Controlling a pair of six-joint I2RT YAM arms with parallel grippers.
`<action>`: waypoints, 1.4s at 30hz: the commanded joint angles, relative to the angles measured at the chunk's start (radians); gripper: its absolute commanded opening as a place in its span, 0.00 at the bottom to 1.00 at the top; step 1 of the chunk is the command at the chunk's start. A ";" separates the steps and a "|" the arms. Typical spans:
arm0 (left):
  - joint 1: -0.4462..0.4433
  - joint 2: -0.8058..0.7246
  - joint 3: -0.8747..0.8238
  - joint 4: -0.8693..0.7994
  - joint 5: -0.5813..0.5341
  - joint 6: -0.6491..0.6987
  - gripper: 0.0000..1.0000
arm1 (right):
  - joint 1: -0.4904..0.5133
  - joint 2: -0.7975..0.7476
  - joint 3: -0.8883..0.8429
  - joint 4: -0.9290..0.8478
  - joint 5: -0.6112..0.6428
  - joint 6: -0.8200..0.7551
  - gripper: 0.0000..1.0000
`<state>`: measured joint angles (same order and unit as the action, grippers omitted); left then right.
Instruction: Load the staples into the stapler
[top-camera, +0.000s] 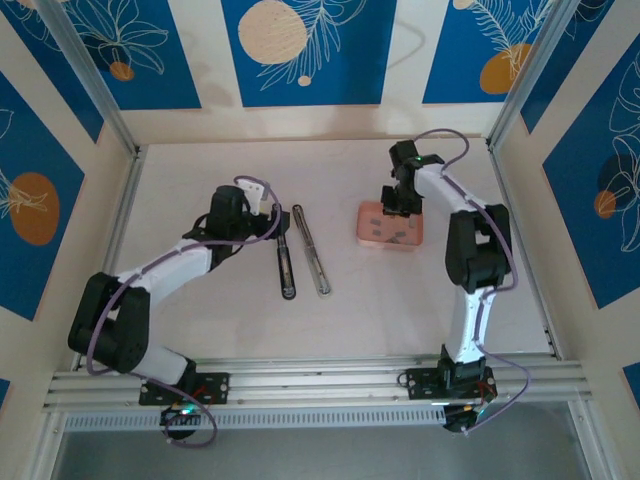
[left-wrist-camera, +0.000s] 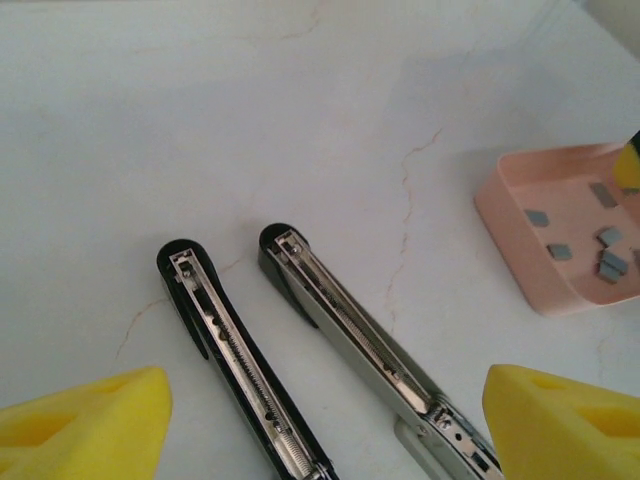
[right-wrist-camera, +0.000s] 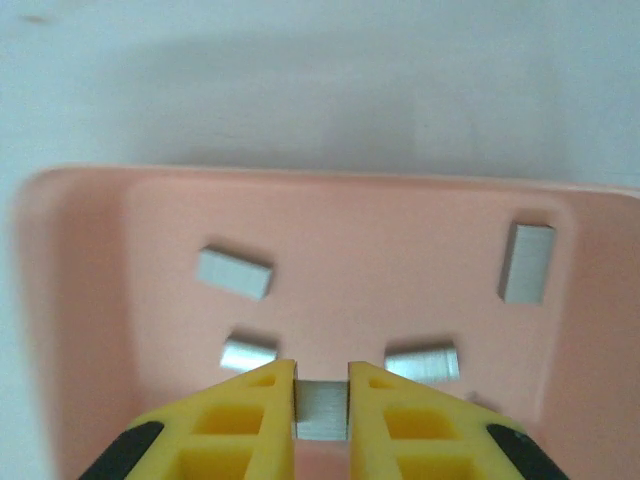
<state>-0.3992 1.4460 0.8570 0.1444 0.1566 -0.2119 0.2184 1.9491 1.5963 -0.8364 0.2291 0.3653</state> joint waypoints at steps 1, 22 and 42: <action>0.011 -0.081 -0.056 0.045 0.017 -0.028 0.81 | 0.045 -0.132 -0.067 0.031 0.000 0.023 0.18; -0.016 -0.335 -0.496 0.375 0.026 -0.085 0.81 | 0.527 -0.604 -0.768 0.432 0.163 0.215 0.19; -0.022 -0.385 -0.606 0.473 0.282 -0.136 0.81 | 0.555 -0.286 -0.620 0.159 0.014 0.270 0.20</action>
<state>-0.4110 1.0554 0.2722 0.5720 0.3744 -0.3248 0.7666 1.6291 0.9386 -0.6212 0.2787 0.6456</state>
